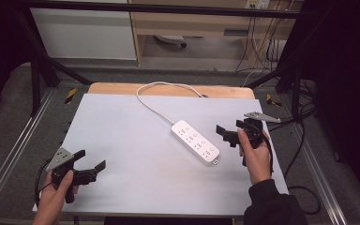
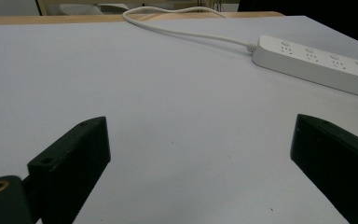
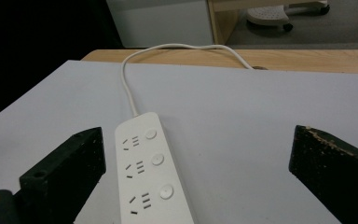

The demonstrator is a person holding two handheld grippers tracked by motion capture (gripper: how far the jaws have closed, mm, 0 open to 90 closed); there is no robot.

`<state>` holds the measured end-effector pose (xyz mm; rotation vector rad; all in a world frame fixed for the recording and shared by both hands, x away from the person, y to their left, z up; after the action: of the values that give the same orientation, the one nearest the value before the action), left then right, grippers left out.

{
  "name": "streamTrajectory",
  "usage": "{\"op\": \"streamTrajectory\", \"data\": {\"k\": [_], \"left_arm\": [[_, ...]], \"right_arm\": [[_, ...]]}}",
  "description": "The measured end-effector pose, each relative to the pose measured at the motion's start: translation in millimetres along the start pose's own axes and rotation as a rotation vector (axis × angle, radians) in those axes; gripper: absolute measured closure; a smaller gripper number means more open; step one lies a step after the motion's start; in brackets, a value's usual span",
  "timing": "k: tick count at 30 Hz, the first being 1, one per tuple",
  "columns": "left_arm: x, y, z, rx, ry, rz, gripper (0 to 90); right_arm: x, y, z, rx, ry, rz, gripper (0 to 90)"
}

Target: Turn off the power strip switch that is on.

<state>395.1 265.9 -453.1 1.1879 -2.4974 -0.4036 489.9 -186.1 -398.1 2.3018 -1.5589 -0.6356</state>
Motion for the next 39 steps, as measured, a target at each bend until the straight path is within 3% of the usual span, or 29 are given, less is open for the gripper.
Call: {"op": "streamTrajectory", "data": {"k": [11,22,32,39], "left_arm": [[0.1,-0.4,0.5,-0.003,-0.001,-0.002,4.5],[0.5,-0.5,0.6,-0.004,-0.001,-0.002,4.5],[0.7,-0.5,0.8,-0.006,-0.002,-0.003,4.5],[1.0,-0.8,0.7,-0.005,-0.004,-0.001,4.5]], "right_arm": [[15.7,22.5,17.0,0.015,0.003,0.010,5.8],[29.0,45.4,34.5,0.076,0.024,0.017,5.6],[43.1,55.5,57.8,0.111,0.039,0.058,4.6],[50.1,58.2,74.4,0.096,0.034,0.071,4.4]]}}
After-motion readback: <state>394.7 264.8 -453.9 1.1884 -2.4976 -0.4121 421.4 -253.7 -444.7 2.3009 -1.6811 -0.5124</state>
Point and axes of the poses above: each handheld gripper's, and its own axes: y roughly backward along the jaws, z roughly out of its underside, x roughly to its right, the point moved 9 cm from there along -y, roughly forward along the jaws, and after that the axes turned 8 degrees about z, right-handed, at the moved point
